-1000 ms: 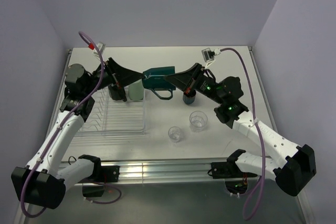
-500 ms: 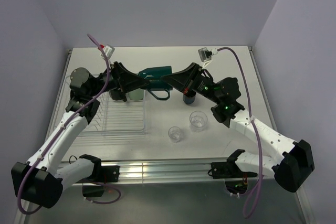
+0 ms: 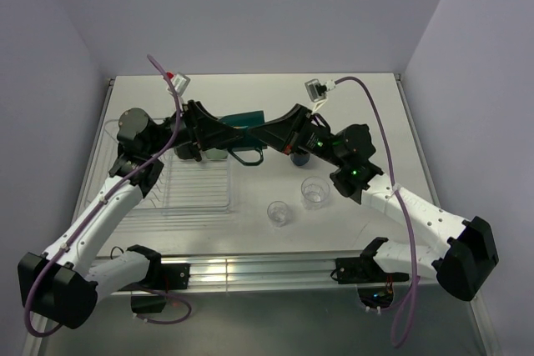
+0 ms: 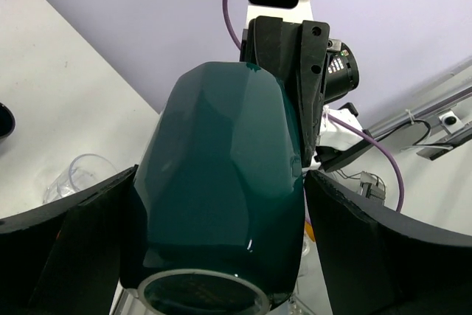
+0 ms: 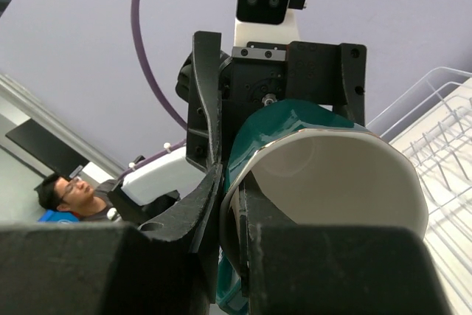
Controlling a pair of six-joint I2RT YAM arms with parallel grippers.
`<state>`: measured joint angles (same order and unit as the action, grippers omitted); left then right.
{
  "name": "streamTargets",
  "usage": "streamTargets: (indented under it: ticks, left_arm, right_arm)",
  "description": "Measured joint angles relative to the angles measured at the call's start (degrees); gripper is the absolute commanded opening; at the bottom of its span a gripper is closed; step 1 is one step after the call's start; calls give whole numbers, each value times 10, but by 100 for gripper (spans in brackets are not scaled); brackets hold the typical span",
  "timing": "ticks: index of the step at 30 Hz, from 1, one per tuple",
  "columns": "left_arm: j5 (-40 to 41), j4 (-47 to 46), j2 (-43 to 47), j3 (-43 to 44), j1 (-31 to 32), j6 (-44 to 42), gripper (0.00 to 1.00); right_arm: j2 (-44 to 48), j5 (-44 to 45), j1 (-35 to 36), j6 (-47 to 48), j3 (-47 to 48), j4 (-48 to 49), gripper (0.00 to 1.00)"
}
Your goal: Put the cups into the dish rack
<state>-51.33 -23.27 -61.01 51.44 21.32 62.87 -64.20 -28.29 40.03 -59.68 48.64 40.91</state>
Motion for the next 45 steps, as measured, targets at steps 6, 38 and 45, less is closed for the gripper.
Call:
streamTargets:
  ticks: [6,38,45]
  left_arm:
    - [6,-6,-1,-5,3,3,74]
    - [37,89,14,7,-16,-12,0]
    - [24,113,21,14,-63,-16,0]
  right_arm:
    - [0,7,2,10,2,-5,0]
    - [12,119,9,77,27,-110,44]
    - [23,151,9,92,28,-140,45]
